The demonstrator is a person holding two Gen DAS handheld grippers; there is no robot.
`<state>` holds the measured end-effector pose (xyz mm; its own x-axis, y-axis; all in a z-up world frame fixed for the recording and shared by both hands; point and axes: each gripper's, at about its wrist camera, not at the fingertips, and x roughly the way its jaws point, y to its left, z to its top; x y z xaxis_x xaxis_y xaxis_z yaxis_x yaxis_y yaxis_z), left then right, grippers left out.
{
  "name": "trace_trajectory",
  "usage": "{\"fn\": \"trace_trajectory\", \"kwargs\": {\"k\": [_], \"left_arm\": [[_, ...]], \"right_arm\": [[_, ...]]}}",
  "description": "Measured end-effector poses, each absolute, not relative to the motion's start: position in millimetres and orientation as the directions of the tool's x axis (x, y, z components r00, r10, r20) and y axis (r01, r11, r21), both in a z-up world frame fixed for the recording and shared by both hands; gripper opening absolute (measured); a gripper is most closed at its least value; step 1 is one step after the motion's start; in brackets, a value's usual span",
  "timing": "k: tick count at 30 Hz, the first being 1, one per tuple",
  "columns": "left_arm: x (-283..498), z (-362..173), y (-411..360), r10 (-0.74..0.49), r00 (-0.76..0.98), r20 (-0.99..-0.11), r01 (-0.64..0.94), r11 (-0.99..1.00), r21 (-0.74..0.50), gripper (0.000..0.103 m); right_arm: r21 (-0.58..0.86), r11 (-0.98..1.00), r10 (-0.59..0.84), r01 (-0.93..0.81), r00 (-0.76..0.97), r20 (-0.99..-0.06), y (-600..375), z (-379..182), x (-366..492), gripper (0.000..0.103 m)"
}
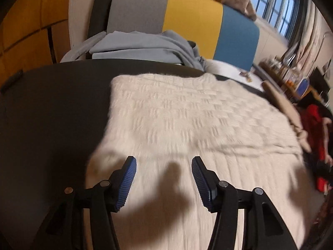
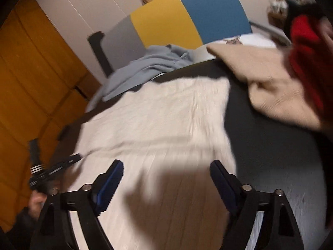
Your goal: Fold clothes
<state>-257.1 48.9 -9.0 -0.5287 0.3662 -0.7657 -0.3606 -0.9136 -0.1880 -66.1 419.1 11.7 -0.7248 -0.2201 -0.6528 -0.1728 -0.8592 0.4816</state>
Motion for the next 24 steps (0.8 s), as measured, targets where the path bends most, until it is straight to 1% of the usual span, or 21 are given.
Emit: {"fn": "trace_trajectory", "kwargs": {"k": [4,7,10,13,16,17,18,19,20,22,23,24], "left_arm": [[-222,-5,3,0.398,-0.528,-0.75,-0.327,-0.911,-0.253,0.056],[-189,-2,-32,0.403,-0.539,-0.739,-0.301,-0.912,-0.278,0.057],[-165,-3,-56,0.39,-0.536,-0.748,-0.29,-0.918,-0.271,0.057],[-146,-10,-74,0.405,-0.5,-0.765,-0.286,-0.912,-0.295,0.057],[-130,-24,-80,0.422,-0.439,-0.794,-0.309,-0.9,-0.307,0.057],[-126,-27,-80,0.428,-0.439,-0.79,-0.319,-0.896,-0.308,0.057],[-121,-28,-80,0.436,-0.436,-0.788,-0.331,-0.891,-0.31,0.058],[-117,-28,-78,0.448,-0.422,-0.788,-0.351,-0.882,-0.314,0.058],[-114,-28,-77,0.456,-0.413,-0.788,-0.366,-0.876,-0.315,0.058],[-109,-28,-79,0.456,-0.405,-0.792,-0.367,-0.875,-0.316,0.058],[-106,-28,-81,0.462,-0.401,-0.791,-0.365,-0.873,-0.324,0.058],[-102,-28,-84,0.466,-0.398,-0.79,-0.364,-0.871,-0.33,0.058]], "right_arm": [[0.555,-0.811,-0.301,-0.185,-0.681,-0.667,429,-4,3,0.089],[0.624,-0.757,-0.368,-0.192,-0.665,-0.65,434,-18,46,0.09],[0.712,-0.688,-0.475,-0.136,-0.658,-0.585,428,-28,66,0.09],[0.795,-0.602,-0.584,-0.078,-0.636,-0.504,418,-39,75,0.09],[0.821,-0.57,-0.628,-0.032,-0.628,-0.461,410,-45,70,0.089],[0.833,-0.552,-0.642,-0.021,-0.627,-0.441,408,-47,68,0.089],[0.828,-0.561,-0.645,-0.01,-0.622,-0.444,405,-47,66,0.082],[0.822,-0.569,-0.647,0.0,-0.616,-0.449,401,-48,63,0.068],[0.811,-0.585,-0.638,-0.011,-0.61,-0.469,399,-52,61,0.059],[0.787,-0.617,-0.619,-0.032,-0.598,-0.509,395,-58,58,0.023],[0.774,-0.632,-0.608,-0.042,-0.592,-0.529,393,-62,56,0.014],[0.765,-0.641,-0.597,-0.051,-0.594,-0.54,393,-65,56,0.008]]}}
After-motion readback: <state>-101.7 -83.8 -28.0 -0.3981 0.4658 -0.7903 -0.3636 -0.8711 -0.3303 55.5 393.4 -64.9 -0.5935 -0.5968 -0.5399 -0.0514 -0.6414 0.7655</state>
